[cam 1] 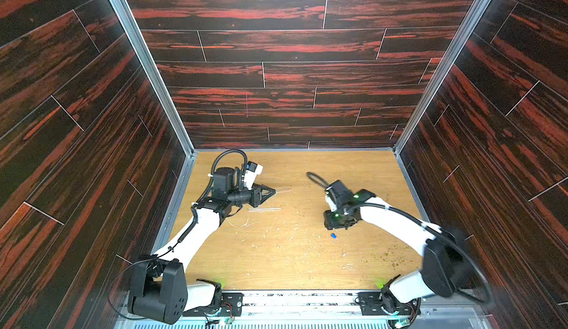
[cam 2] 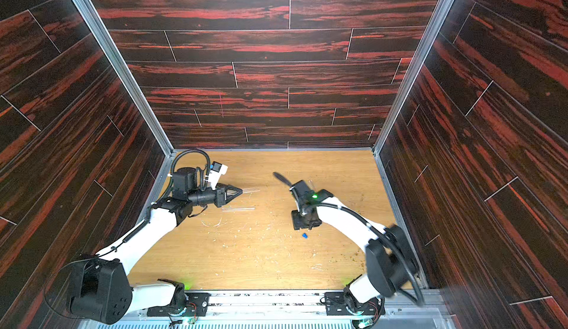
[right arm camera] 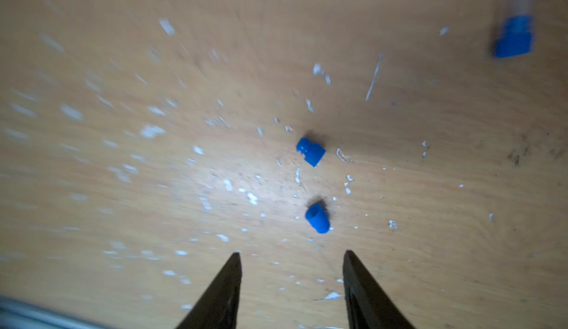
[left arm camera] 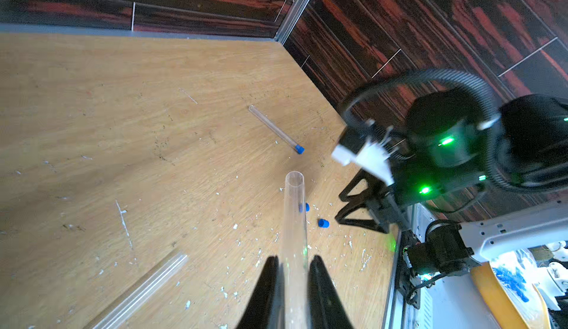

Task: Insert stoppers into test tubes
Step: Pick up the stopper from the center of the board.

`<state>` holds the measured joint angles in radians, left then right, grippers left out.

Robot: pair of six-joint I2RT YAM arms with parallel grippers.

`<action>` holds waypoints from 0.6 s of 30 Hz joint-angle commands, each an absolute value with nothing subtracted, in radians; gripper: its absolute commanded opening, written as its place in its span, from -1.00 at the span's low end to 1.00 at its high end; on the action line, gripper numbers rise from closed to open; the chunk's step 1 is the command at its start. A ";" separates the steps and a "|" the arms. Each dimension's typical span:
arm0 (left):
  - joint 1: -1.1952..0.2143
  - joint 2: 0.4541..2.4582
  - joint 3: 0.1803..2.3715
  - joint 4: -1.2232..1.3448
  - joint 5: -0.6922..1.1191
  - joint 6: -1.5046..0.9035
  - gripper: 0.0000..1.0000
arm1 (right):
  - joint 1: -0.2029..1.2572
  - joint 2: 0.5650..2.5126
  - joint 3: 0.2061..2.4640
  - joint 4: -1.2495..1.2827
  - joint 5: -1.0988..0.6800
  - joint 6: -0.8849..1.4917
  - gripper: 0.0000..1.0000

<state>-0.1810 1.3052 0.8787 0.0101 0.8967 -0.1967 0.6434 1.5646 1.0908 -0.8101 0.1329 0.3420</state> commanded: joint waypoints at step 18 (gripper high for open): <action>-0.100 1.259 0.888 -0.008 0.939 -0.167 -1.00 | 0.649 1.751 1.129 -0.849 0.135 0.169 -0.19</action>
